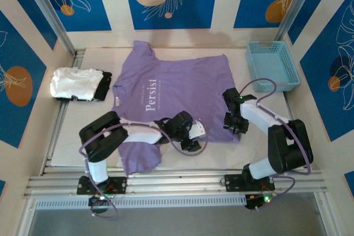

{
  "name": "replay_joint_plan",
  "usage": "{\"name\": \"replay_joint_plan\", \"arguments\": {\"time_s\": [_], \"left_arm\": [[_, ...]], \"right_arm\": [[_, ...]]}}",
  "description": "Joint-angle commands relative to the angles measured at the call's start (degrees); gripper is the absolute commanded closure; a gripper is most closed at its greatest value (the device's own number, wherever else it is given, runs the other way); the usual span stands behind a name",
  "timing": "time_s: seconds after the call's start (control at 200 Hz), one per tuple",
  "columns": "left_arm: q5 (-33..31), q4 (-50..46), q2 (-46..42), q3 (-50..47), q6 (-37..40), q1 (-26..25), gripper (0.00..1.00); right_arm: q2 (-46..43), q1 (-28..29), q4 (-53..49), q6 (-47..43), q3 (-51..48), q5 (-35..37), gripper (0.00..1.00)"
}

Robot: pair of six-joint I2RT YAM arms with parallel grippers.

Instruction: Fold the inside-out t-shirt

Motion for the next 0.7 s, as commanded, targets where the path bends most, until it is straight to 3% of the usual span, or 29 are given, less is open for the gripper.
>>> {"name": "replay_joint_plan", "arguments": {"time_s": [0.0, 0.08, 0.17, 0.265, 0.38, 0.605, 0.695], "left_arm": [[-2.7, -3.3, 3.5, 3.4, 4.0, -0.3, 0.49], [-4.3, -3.8, 4.6, 4.0, 4.3, -0.2, 0.55], [-4.9, -4.2, 5.0, 3.8, 4.1, 0.1, 0.64], [-4.9, -6.0, 5.3, 4.1, 2.7, 1.4, 0.79], [-3.3, -8.2, 3.2, 2.7, 0.6, 3.9, 1.00], [4.2, -6.4, -8.6, -7.4, -6.8, 11.2, 1.00], [6.8, -4.1, -11.3, -10.6, -10.8, 13.7, 1.00]], "right_arm": [[3.3, -0.7, -2.3, -1.7, 2.2, 0.5, 0.51], [5.1, -1.4, -1.9, -2.9, 2.5, -1.2, 0.56], [4.1, -0.9, -0.9, -3.9, 3.0, -1.7, 0.71], [1.5, -0.9, 0.9, -6.4, 3.9, -4.0, 0.86], [0.0, -1.1, 2.2, -11.2, 7.0, -9.5, 0.93], [6.0, -0.7, 8.7, -20.4, 14.9, -30.8, 0.94], [12.1, -0.1, 10.7, -21.8, 19.7, -33.4, 0.91]]}}
